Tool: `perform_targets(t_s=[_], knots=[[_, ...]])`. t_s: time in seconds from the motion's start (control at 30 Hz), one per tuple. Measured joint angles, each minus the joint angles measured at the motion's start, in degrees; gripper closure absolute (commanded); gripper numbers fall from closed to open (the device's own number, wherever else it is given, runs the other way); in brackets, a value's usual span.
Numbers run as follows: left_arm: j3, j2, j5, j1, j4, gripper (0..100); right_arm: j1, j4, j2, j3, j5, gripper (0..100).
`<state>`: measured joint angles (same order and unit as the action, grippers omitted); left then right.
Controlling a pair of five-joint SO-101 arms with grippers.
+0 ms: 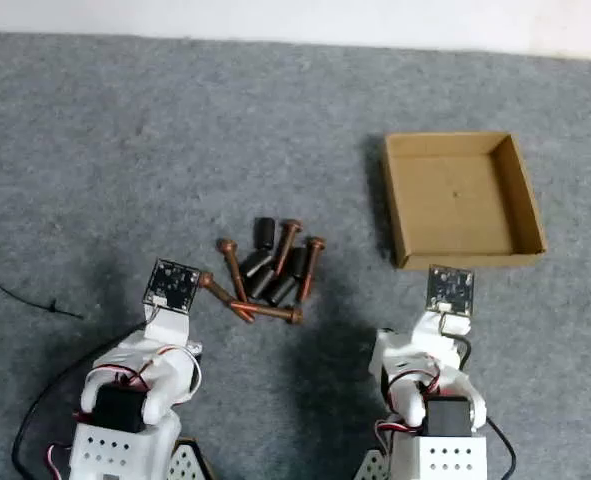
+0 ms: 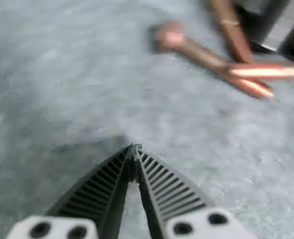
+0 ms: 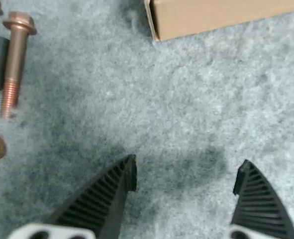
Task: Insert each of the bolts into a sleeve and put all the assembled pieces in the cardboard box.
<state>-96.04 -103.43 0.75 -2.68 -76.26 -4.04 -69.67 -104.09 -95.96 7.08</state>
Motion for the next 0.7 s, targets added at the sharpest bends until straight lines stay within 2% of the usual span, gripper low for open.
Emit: perform_targets(t_s=[0.3,0.4,0.47,0.53,0.6,0.7], knots=[[0.0,0.0,0.0,0.2,0.7,99,0.0,0.0,0.0,0.0,0.0,69.8],[1.5,-0.2,-0.6,6.6,0.7,99,0.0,0.0,0.0,0.0,0.0,69.8],[3.2,0.0,-4.2,13.3,1.6,99,0.0,0.0,0.0,0.0,0.0,69.8],[6.6,-0.2,-12.5,18.8,3.5,99,0.0,0.0,0.0,0.0,0.0,69.8],[10.5,-0.3,-18.3,20.6,4.1,99,0.0,0.0,0.0,0.0,0.0,69.8],[17.8,-0.2,-17.7,21.2,4.3,97,0.0,0.0,0.0,0.0,0.0,69.8]])
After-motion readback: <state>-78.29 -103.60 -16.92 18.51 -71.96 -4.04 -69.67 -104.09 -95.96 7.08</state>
